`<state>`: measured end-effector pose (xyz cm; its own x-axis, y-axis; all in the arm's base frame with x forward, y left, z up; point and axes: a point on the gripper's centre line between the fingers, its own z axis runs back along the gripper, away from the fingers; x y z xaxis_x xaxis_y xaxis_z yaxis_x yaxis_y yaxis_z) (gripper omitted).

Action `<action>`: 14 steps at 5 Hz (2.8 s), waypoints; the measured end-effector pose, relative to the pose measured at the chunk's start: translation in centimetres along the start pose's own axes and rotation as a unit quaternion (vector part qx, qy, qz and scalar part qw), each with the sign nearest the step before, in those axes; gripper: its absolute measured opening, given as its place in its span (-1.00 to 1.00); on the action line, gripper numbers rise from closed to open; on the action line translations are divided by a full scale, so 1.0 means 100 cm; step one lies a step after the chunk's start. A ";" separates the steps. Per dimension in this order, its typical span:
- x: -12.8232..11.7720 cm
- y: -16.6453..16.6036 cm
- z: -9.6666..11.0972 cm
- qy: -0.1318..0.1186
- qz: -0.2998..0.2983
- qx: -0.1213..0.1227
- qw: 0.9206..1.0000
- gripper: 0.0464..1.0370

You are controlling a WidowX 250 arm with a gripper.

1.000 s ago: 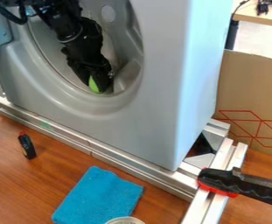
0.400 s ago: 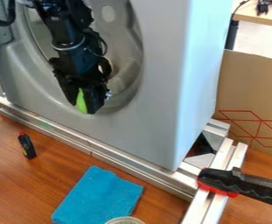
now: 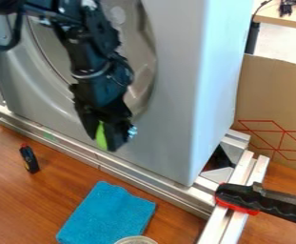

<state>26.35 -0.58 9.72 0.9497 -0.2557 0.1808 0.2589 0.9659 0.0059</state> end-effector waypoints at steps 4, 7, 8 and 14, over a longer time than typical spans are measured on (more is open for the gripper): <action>-0.006 -0.074 -0.058 0.090 -0.103 -0.028 0.990 0.21; -0.009 -0.078 -0.086 0.080 -0.061 -0.013 0.995 0.21; -0.013 -0.088 -0.094 0.081 -0.066 -0.009 0.994 0.21; -0.029 -0.094 -0.114 0.123 -0.078 -0.011 0.989 0.91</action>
<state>23.21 -9.39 -2.05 0.9110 -0.4072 -0.0657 0.4076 0.9131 -0.0065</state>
